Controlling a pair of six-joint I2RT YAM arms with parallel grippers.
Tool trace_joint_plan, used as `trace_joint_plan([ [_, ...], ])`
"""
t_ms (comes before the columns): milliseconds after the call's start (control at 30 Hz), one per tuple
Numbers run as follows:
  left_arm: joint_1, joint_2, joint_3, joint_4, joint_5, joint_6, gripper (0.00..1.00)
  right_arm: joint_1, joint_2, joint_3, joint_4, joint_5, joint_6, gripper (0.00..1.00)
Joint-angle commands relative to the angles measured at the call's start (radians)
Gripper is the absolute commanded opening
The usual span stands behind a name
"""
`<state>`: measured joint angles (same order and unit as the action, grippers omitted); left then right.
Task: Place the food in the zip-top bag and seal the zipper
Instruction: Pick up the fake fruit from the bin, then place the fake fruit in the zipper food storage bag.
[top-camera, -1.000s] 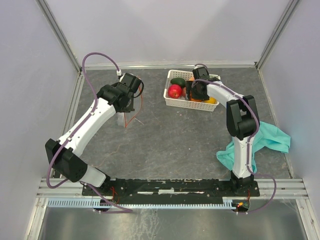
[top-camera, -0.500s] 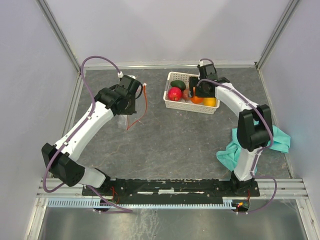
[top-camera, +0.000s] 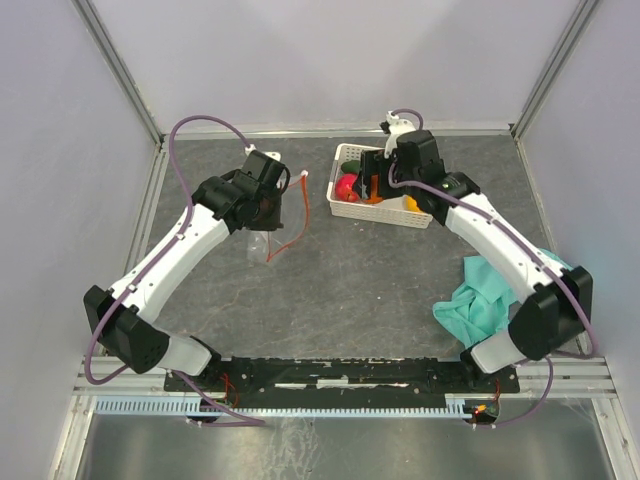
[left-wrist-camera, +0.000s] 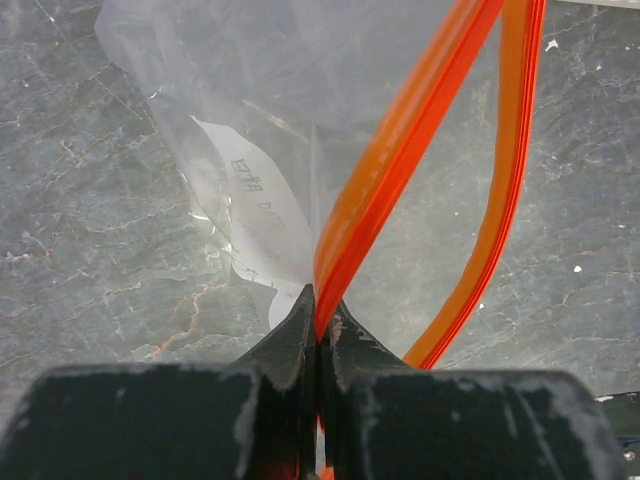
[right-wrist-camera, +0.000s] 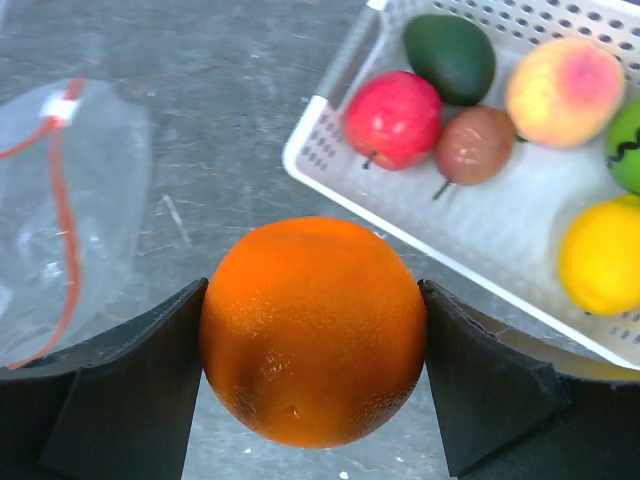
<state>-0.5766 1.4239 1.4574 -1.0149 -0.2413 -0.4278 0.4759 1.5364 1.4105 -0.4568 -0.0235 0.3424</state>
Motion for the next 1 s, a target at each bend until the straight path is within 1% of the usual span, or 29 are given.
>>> trace_joint_plan([
  [0, -0.008, -0.016, 0.047, 0.046, 0.072, -0.045, 0.03, 0.05, -0.121, -0.035, 0.135, -0.054, 0.041, 0.52],
  [200, -0.015, -0.013, 0.073, 0.047, 0.123, -0.053, 0.03, 0.126, -0.195, -0.087, 0.299, -0.13, 0.118, 0.52],
  [333, -0.024, -0.013, 0.083, 0.052, 0.153, -0.058, 0.03, 0.169, -0.202, -0.122, 0.434, -0.17, 0.179, 0.52],
  [433, -0.036, -0.014, 0.086, 0.058, 0.167, -0.066, 0.03, 0.197, -0.187, -0.142, 0.505, -0.201, 0.211, 0.52],
  [567, -0.052, -0.013, 0.076, 0.072, 0.187, -0.079, 0.03, 0.225, -0.148, -0.152, 0.549, -0.233, 0.231, 0.52],
  [700, -0.055, -0.02, 0.057, 0.097, 0.227, -0.097, 0.03, 0.245, -0.125, -0.199, 0.575, -0.227, 0.229, 0.52],
  [833, -0.056, -0.031, 0.037, 0.125, 0.256, -0.115, 0.03, 0.251, -0.106, -0.256, 0.577, -0.205, 0.213, 0.52],
  [967, -0.056, -0.037, 0.022, 0.142, 0.292, -0.128, 0.03, 0.253, -0.099, -0.32, 0.583, -0.147, 0.199, 0.53],
])
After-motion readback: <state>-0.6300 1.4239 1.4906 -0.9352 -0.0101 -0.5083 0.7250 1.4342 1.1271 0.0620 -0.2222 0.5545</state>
